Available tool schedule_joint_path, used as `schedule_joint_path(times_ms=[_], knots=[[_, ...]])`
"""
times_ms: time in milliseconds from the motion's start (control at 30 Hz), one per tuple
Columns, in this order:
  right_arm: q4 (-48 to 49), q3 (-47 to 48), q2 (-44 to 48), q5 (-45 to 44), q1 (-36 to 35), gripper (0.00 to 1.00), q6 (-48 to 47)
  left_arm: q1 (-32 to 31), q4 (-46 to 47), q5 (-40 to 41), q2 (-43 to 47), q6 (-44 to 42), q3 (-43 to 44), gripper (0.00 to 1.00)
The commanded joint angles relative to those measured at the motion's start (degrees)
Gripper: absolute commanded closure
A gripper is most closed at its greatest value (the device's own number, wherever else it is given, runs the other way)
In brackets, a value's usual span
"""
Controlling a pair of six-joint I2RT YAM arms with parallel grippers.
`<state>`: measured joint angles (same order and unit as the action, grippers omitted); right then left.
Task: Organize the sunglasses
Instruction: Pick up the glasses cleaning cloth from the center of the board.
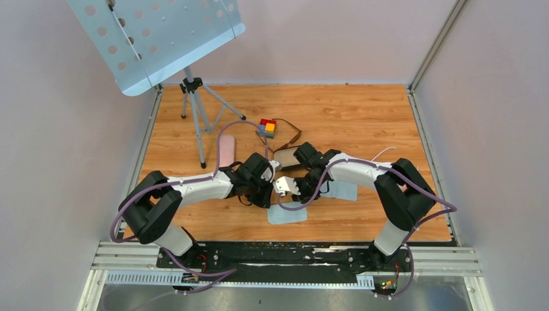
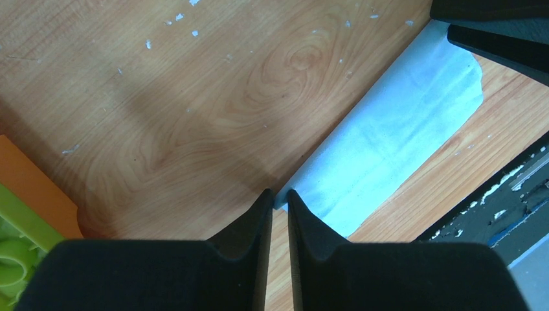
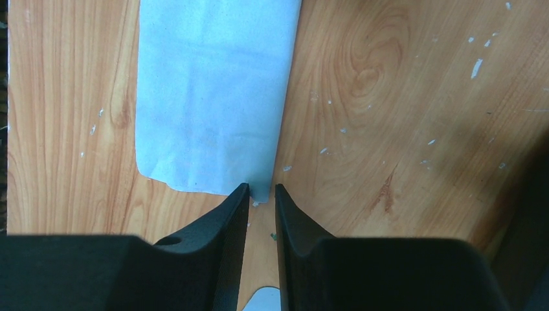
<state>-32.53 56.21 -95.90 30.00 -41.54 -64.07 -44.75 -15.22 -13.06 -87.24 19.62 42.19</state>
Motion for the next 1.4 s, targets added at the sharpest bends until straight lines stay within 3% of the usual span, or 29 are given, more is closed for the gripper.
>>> schedule_joint_path(times_ms=[0, 133, 333, 667, 1367], knots=[[-3.8, -0.1, -0.3, 0.4, -0.8, 0.75, -1.9, 0.3, -2.4, -0.6, -1.8, -1.0, -1.1, 0.84], [-3.8, -0.4, -0.5, -0.7, -0.7, 0.79, -2.0, 0.3, -1.5, -1.6, -2.3, -0.7, -1.3, 0.89], [-3.8, 1.4, -1.0, -1.8, -0.6, 1.0, 0.3, 0.3, -0.4, -2.8, -2.4, -0.5, -1.3, 1.0], [-5.0, 4.9, 4.0, -5.8, 1.8, 1.0, 1.1, 0.3, 3.9, -1.7, 2.0, 2.0, 0.3, 1.0], [-10.0, 20.6, -2.7, -6.8, 14.4, 1.0, 2.7, 0.7, 0.6, 7.4, -9.3, -1.9, 20.8, 1.0]])
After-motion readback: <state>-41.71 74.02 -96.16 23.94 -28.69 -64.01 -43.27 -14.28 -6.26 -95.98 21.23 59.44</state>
